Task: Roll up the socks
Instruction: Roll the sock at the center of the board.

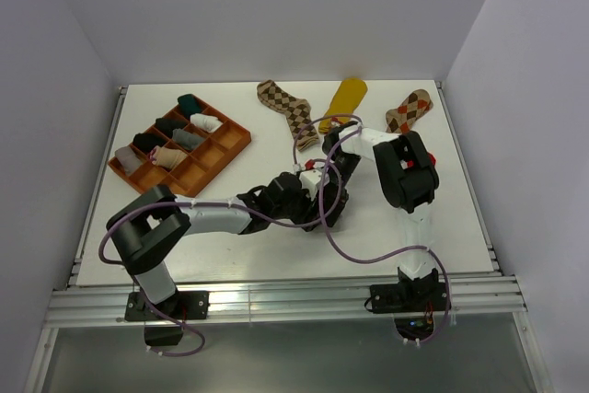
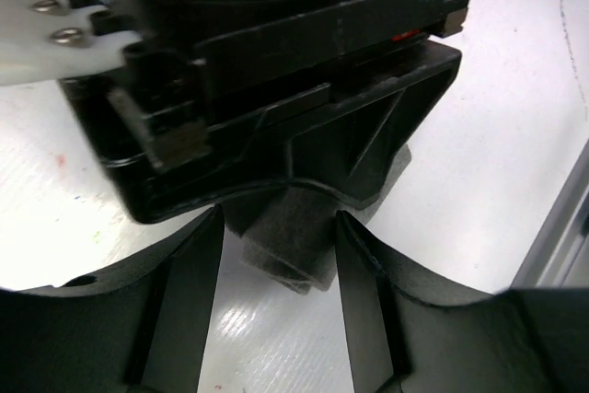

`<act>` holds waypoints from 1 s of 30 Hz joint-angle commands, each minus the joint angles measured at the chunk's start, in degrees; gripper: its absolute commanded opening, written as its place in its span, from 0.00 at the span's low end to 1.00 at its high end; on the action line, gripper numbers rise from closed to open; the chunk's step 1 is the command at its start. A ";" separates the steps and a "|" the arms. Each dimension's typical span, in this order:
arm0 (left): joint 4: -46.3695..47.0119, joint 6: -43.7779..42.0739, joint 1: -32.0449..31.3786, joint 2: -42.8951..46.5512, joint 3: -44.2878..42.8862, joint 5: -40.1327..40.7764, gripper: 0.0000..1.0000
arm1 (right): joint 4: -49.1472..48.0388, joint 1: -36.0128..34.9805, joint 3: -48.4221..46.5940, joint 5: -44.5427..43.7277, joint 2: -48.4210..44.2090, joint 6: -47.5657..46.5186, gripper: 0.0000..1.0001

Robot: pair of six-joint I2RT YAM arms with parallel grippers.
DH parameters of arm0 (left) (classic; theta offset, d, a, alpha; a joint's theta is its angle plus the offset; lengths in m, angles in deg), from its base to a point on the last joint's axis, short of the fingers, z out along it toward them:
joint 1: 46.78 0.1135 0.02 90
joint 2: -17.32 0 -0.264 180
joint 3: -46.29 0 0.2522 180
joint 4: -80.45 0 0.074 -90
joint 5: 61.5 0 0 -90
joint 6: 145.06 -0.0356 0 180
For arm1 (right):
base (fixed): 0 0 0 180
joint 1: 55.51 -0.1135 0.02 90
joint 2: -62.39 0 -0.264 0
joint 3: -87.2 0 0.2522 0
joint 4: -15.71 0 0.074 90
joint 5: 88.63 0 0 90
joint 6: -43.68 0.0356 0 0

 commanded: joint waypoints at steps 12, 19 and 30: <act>0.78 0.73 -0.29 -5.06 -2.35 -8.79 0.55 | -4.19 0.81 -1.19 -5.68 3.18 1.43 0.24; -1.86 3.45 -0.29 -7.54 -3.67 -8.35 0.11 | -7.53 0.90 0.65 -6.55 1.08 3.01 0.29; -7.66 7.59 -0.20 -11.57 -3.85 -8.09 0.00 | -11.57 3.17 4.35 -4.45 -7.71 5.56 0.52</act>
